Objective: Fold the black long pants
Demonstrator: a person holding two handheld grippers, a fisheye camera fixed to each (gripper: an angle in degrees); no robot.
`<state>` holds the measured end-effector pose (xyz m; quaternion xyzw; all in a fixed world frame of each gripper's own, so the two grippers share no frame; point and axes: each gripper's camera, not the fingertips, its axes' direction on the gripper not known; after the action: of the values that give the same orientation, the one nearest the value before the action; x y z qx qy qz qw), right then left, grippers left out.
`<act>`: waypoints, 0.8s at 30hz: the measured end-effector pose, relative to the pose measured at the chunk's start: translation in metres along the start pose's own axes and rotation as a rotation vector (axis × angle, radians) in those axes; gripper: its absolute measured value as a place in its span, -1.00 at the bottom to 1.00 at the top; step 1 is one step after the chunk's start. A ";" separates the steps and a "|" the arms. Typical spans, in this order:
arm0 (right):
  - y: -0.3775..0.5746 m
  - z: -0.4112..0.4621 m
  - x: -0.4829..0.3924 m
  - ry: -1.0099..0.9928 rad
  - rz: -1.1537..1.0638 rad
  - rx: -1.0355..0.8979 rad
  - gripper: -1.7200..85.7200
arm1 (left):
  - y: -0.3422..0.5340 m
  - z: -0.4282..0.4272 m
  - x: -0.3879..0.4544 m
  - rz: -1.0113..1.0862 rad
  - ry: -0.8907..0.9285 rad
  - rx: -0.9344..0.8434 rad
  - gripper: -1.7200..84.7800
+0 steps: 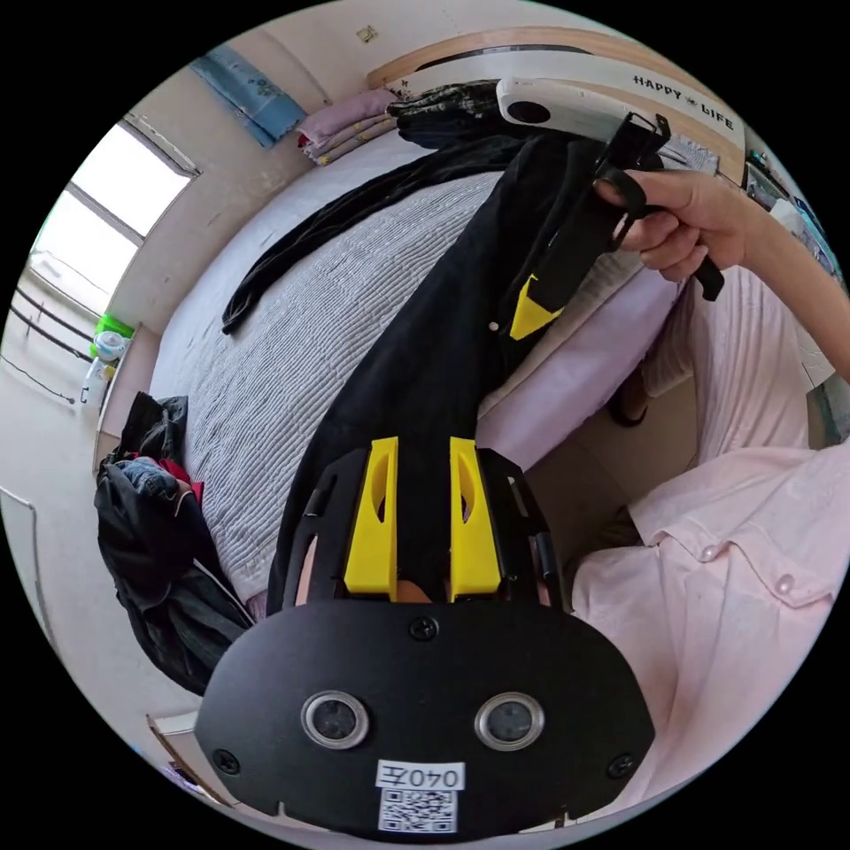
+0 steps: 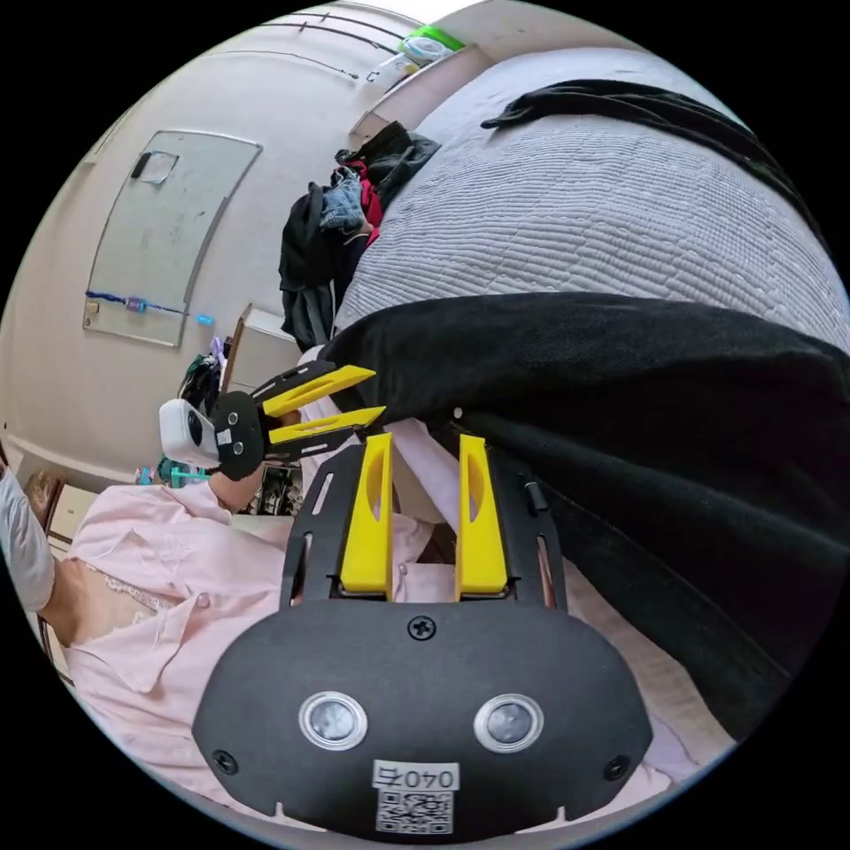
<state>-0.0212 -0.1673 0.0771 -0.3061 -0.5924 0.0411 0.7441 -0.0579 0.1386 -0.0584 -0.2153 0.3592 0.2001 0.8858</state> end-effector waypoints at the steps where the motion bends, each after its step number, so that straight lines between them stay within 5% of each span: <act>1: -0.001 -0.004 0.002 -0.031 0.011 0.031 -0.73 | 0.004 -0.006 -0.003 -0.023 0.018 0.027 -0.86; 11: -0.037 0.007 0.010 0.032 0.048 -0.071 -0.88 | 0.058 -0.053 -0.037 -0.184 -0.024 0.133 -0.89; 15: -0.070 -0.007 -0.009 -0.125 -0.056 -0.019 -0.97 | 0.073 -0.066 -0.050 -0.244 -0.013 0.161 -0.90; 24: -0.073 0.008 -0.035 0.152 -0.232 -0.279 -0.76 | 0.093 -0.086 -0.061 -0.244 -0.055 0.198 -0.91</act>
<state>-0.0607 -0.2377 0.0844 -0.3383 -0.5657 -0.1507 0.7368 -0.1927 0.1585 -0.0924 -0.1634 0.3239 0.0606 0.9299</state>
